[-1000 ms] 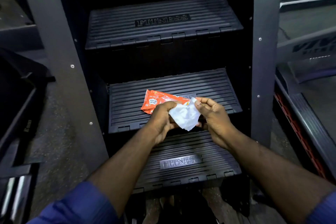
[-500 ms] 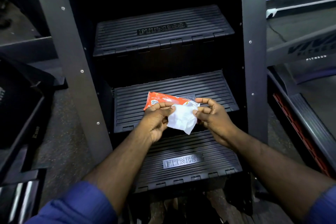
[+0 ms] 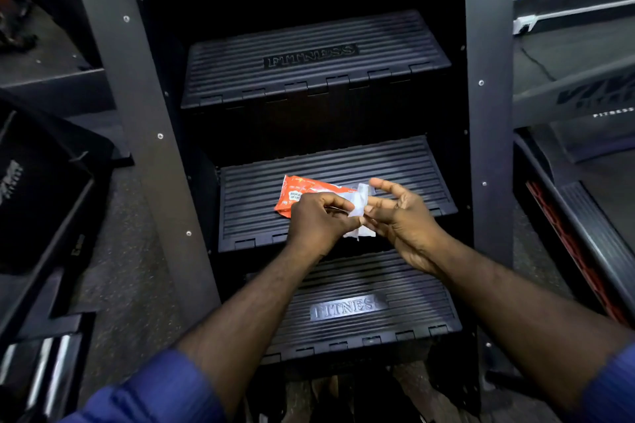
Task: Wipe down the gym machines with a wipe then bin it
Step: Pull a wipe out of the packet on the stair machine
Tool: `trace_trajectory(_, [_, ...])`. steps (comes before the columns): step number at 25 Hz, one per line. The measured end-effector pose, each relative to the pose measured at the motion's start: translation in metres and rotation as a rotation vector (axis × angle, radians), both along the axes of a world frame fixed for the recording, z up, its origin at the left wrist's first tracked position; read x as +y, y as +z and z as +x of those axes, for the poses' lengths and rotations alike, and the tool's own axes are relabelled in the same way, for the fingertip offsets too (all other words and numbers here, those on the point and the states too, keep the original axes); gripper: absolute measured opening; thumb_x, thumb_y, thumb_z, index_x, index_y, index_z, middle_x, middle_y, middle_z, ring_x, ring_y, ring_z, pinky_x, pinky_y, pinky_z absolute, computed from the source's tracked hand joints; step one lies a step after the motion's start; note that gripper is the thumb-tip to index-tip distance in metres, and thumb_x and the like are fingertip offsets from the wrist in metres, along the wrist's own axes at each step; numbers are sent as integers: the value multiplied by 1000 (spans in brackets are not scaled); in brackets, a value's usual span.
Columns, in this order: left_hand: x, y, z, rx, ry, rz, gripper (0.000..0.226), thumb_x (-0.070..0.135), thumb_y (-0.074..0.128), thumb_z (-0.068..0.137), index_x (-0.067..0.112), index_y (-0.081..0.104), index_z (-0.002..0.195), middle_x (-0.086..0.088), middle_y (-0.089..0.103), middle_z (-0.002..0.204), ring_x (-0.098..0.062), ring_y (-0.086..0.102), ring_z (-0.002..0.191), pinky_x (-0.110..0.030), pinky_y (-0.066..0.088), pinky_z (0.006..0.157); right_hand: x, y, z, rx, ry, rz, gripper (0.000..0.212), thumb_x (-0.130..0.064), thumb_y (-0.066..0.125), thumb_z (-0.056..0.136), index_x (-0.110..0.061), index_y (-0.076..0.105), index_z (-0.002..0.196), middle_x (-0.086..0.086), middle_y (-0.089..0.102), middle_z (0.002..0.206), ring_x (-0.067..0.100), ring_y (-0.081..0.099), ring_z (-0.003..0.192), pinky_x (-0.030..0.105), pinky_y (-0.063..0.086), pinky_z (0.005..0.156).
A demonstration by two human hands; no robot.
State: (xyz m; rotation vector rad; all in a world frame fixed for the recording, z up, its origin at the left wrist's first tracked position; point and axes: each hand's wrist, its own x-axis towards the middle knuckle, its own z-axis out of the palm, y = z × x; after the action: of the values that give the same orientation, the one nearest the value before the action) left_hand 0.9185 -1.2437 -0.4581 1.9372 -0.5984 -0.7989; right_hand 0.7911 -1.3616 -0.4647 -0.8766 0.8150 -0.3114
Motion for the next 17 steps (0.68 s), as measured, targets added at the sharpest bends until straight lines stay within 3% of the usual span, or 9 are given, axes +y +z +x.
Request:
trace_trajectory(3, [-1, -2, 2, -66, 20, -5, 22, 8, 97, 68, 16, 79, 78, 1, 78, 77, -14, 76, 75, -34, 64, 75, -2, -3, 5, -2, 16, -30, 69, 24, 61, 87, -14, 48, 143, 20, 74, 118, 32, 75, 104, 35, 64, 84])
trace_trajectory(6, [-2, -3, 2, -176, 13, -28, 18, 5, 93, 71, 17, 80, 70, 9, 77, 79, -3, 73, 78, -25, 60, 79, -2, -8, 10, 13, 6, -79, 75, 22, 68, 84, -11, 45, 147, 22, 74, 118, 35, 73, 108, 44, 59, 96])
trace_trajectory(12, [-6, -8, 10, -229, -11, -18, 9, 10, 89, 77, 17, 84, 74, 19, 72, 83, 4, 69, 84, -13, 53, 78, -5, -7, 18, 57, 7, -168, 78, 16, 77, 80, -11, 48, 147, 20, 76, 113, 34, 75, 106, 49, 58, 98])
trace_trajectory(15, [-7, -11, 14, -165, -10, -20, 14, 7, 86, 77, 19, 83, 71, 18, 73, 83, 3, 69, 85, -16, 54, 78, -6, -7, 21, 97, 6, -234, 76, 16, 75, 83, -11, 47, 148, 19, 77, 110, 34, 76, 103, 51, 60, 95])
trace_trajectory(17, [-7, -13, 17, -27, 34, -12, 17, 5, 85, 77, 20, 81, 69, 13, 77, 83, -2, 73, 82, -27, 59, 81, -7, -6, 23, 111, 9, -245, 76, 17, 73, 83, -11, 47, 148, 19, 77, 109, 34, 76, 99, 49, 61, 91])
